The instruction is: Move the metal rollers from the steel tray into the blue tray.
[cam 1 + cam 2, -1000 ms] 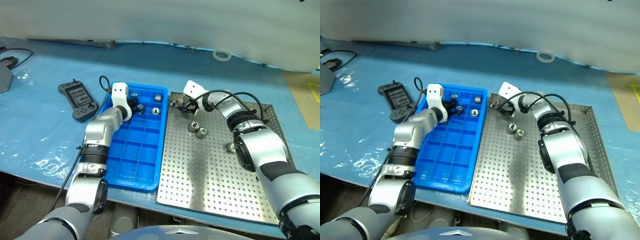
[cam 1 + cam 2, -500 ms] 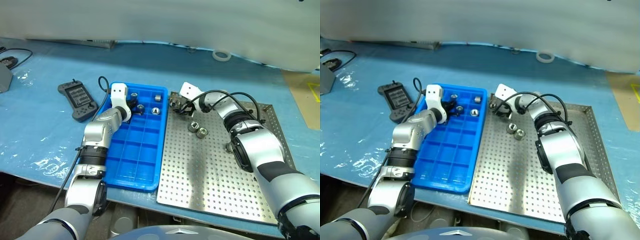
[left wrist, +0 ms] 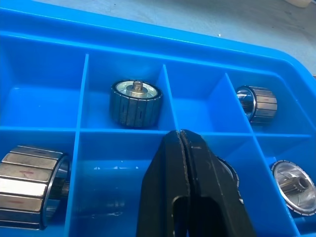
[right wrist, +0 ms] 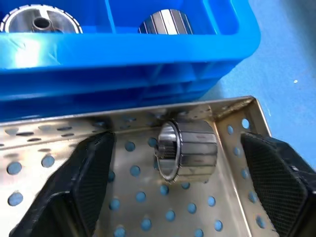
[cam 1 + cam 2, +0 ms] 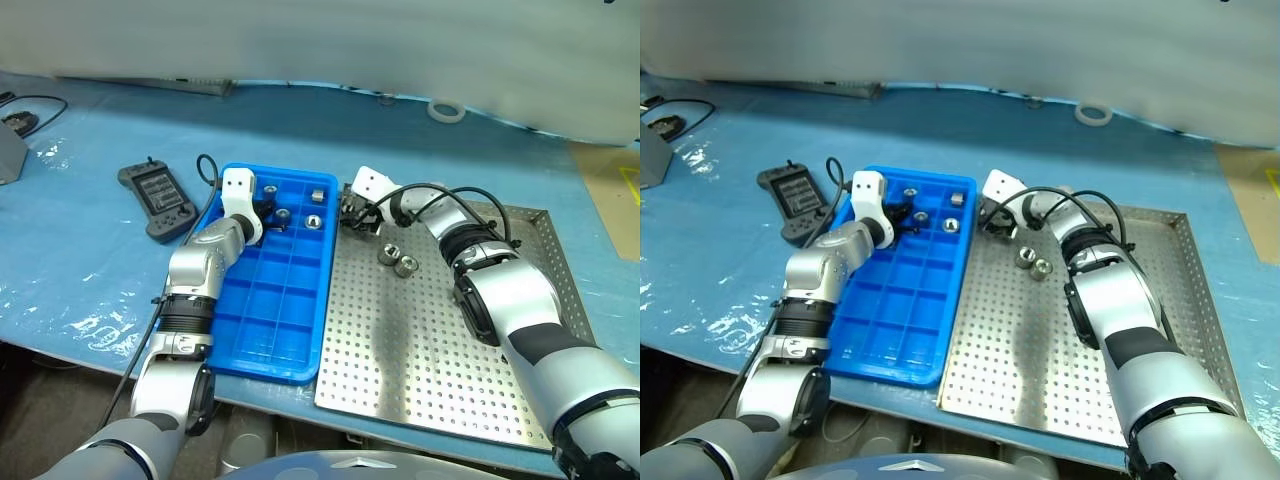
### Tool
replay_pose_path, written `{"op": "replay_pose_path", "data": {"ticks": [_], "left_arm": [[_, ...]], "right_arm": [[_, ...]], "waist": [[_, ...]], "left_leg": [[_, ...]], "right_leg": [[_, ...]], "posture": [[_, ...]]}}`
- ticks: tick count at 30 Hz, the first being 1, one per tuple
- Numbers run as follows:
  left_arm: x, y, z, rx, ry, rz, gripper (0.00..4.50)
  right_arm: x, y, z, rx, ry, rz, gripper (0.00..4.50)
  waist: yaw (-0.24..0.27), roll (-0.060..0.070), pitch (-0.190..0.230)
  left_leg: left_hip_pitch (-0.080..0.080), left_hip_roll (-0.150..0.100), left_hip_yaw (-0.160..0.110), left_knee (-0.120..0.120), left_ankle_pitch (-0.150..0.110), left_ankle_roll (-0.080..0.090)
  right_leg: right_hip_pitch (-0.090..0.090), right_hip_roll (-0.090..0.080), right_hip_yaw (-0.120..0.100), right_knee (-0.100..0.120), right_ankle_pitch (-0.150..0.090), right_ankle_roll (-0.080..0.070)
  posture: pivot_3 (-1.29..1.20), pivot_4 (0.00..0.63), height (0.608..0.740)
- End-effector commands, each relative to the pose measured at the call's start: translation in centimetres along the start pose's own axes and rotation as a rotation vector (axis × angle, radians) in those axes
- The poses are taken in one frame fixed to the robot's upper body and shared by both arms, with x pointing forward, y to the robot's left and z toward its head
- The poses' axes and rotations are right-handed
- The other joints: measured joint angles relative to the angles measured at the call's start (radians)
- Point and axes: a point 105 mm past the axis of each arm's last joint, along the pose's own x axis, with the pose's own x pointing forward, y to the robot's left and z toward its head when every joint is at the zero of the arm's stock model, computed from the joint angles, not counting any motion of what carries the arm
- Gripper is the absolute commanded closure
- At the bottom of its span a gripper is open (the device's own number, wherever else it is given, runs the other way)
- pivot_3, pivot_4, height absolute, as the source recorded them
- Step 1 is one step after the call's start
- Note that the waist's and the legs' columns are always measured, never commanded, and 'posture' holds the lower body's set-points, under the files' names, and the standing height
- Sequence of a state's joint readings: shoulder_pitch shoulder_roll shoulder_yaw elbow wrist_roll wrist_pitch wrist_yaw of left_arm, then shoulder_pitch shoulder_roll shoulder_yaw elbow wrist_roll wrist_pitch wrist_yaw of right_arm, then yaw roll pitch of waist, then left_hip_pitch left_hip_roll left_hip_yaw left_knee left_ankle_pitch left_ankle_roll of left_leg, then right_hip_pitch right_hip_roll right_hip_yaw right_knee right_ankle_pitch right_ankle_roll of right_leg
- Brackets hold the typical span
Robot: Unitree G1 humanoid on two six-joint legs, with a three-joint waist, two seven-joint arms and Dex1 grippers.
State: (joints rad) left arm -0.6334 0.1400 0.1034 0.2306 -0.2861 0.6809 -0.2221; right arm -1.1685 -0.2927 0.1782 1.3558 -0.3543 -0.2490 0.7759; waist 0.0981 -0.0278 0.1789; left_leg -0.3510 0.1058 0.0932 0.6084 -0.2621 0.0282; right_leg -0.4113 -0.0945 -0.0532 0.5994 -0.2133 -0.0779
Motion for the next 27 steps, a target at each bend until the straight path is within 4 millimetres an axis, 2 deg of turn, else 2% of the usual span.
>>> {"op": "replay_pose_path", "data": {"ticks": [1, 7, 12, 15, 19, 21, 24, 27], "left_arm": [[-0.1, -0.4, -0.5, 0.010, 0.014, -0.007, 4.50], [-0.3, -0.7, -1.0, 0.014, 0.025, -0.010, 4.50], [-0.2, -0.6, -1.0, 0.017, 0.024, -0.006, 4.50], [-0.3, -0.8, -0.7, 0.023, 0.012, -0.027, 4.50], [-2.4, -3.3, 2.2, 0.100, -0.084, -0.286, 4.50], [-3.4, -3.5, 3.4, 0.122, -0.117, -0.359, 4.50], [-5.0, -3.3, 5.4, 0.141, -0.148, -0.446, 4.50], [-6.7, -3.0, 7.1, 0.202, -0.166, -0.527, 4.50]], "right_arm": [[0.0, -0.6, 1.1, 0.025, -0.049, -0.032, 1.32], [0.3, -0.1, 0.6, 0.035, -0.027, -0.023, 3.25], [0.2, -0.1, 0.3, 0.034, -0.020, -0.032, 3.26], [-0.3, -0.9, 0.5, 0.032, -0.037, -0.057, 3.26], [-1.9, -2.7, 1.5, -0.034, -0.095, -0.105, 3.26], [-2.7, -3.2, 1.9, -0.071, -0.129, -0.102, 3.26], [-4.5, -3.7, 2.3, -0.262, -0.158, -0.100, 3.26], [-6.4, -3.4, 3.6, -0.305, -0.263, -0.075, 3.26]], "waist": [[-0.001, 0.000, 0.000], [-0.001, 0.001, 0.000], [-0.001, 0.001, 0.000], [-0.001, 0.001, 0.001], [0.003, 0.004, 0.002], [0.002, 0.004, 0.003], [-0.002, 0.004, 0.003], [-0.005, 0.004, 0.003]], "left_leg": [[0.000, 0.000, 0.000, 0.000, 0.000, 0.000], [0.000, 0.000, 0.000, 0.000, 0.000, 0.000], [0.001, 0.000, 0.000, 0.000, 0.000, 0.000], [0.001, 0.000, 0.000, 0.000, 0.000, 0.000], [-0.001, 0.000, 0.000, 0.000, 0.000, 0.000], [-0.003, 0.000, 0.000, -0.001, 0.000, 0.000], [-0.005, 0.000, 0.000, 0.000, 0.000, 0.001], [-0.006, 0.000, 0.001, -0.001, 0.000, 0.001]], "right_leg": [[0.000, 0.000, 0.000, 0.000, 0.000, 0.000], [0.000, 0.000, 0.000, 0.000, 0.000, 0.000], [0.001, 0.000, 0.000, -0.001, 0.000, 0.000], [0.001, 0.000, 0.000, -0.001, 0.000, 0.000], [0.000, 0.000, 0.000, -0.002, 0.000, 0.000], [0.000, 0.000, -0.001, -0.004, 0.000, 0.000], [-0.002, 0.000, -0.001, -0.005, 0.001, -0.001], [-0.003, 0.000, -0.001, -0.007, 0.001, -0.001]], "posture": [[0.20, 0.150, 0.740], [0.20, 0.150, 0.740], [0.20, 0.150, 0.740], [0.19, 0.150, 0.740], [0.17, 0.150, 0.740], [0.17, 0.150, 0.740], [0.14, 0.150, 0.740], [0.12, 0.150, 0.740]]}}
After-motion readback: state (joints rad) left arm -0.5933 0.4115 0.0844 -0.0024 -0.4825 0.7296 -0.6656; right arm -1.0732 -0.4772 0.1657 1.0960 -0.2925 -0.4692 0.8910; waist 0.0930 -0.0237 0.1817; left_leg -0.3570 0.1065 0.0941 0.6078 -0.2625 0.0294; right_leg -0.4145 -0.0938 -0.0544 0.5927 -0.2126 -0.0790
